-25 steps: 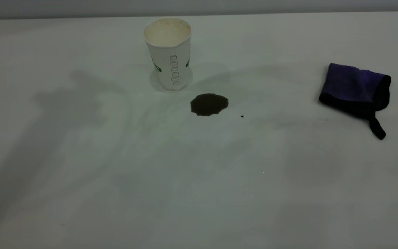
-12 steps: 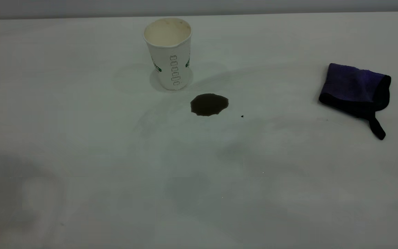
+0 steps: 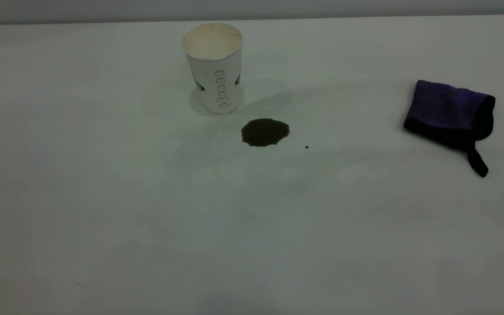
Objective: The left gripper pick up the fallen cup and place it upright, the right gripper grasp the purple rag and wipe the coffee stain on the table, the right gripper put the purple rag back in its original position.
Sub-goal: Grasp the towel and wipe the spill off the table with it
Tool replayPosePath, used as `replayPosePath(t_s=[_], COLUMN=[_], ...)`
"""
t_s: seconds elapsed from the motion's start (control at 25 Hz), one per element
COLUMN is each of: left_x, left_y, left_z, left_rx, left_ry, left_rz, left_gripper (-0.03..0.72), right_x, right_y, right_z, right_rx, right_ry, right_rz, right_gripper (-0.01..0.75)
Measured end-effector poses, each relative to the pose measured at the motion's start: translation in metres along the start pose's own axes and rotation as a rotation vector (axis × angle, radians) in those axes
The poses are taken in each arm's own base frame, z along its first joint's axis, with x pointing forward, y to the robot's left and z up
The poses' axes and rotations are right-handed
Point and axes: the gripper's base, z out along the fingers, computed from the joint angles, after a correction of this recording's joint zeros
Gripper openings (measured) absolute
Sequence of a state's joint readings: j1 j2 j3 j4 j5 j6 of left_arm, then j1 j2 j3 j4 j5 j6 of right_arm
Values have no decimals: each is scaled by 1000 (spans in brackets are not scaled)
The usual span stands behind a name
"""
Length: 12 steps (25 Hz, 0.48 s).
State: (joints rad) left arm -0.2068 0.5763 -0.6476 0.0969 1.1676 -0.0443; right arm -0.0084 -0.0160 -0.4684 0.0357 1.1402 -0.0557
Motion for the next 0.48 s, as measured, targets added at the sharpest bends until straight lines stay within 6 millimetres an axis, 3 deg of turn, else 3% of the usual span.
replayPosePath(t_s=[0.2,0.48], left_x=[39,71], left_y=[3,-1], left_z=[-3,-4], left_rx=[-40,-69], left_ry=[-137,-332], left_rz=[-136,-181], left_gripper=[308,308], right_x=[0,0], right_y=[0,0], right_z=[0,0], right_rx=[0,0], right_ry=[0,0], right_rz=[0,0], right_gripper=[238,238])
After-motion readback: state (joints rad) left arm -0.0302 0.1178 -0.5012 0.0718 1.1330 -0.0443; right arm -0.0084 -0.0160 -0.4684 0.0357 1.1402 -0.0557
